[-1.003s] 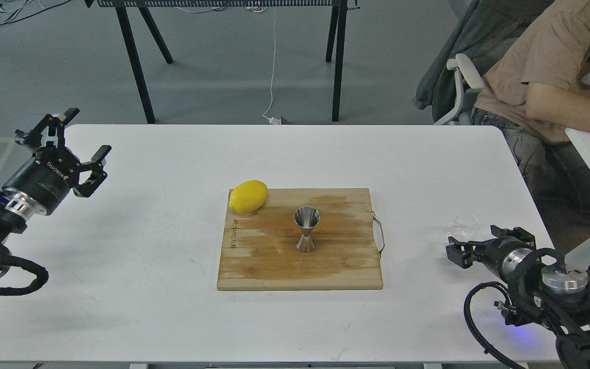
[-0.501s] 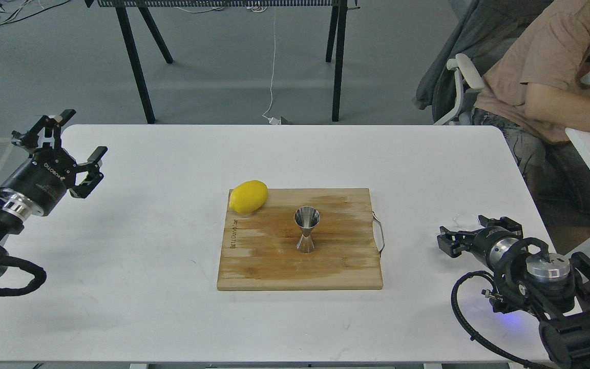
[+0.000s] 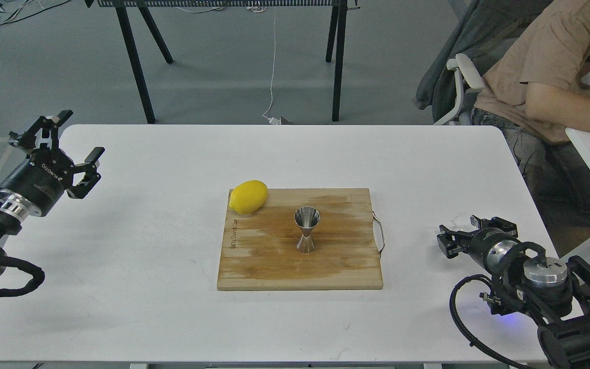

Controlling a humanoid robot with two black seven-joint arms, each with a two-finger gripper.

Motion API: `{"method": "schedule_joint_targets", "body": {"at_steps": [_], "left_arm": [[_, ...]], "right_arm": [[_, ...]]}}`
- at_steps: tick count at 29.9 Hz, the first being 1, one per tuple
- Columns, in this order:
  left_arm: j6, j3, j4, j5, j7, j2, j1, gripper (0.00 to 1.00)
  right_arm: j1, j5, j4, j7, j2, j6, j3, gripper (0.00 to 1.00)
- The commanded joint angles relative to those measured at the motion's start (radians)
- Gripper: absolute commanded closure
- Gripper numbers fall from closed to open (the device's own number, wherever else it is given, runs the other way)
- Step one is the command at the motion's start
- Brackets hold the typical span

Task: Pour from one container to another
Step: 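Reach the right gripper to the small clear glass and grasp it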

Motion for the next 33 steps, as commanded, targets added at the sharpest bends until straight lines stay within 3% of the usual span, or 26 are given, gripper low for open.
{"method": "schedule_joint_targets", "body": {"at_steps": [1, 17, 33], "left_arm": [[0.0, -0.001, 0.002, 0.0, 0.0, 0.0, 0.0, 0.08], [0.0, 0.0, 0.029, -0.001, 0.0, -0.002, -0.001, 0.06], [0.0, 0.0, 0.031, -0.001, 0.0, -0.002, -0.001, 0.06]], "right_arm": [[0.0, 0.0, 0.0, 0.0, 0.0, 0.001, 0.0, 0.31], [-0.011, 0.0, 0.0, 0.003, 0.0, 0.068, -0.002, 0.53], [-0.014, -0.001, 0.008, 0.006, 0.0, 0.079, -0.005, 0.56]]}}
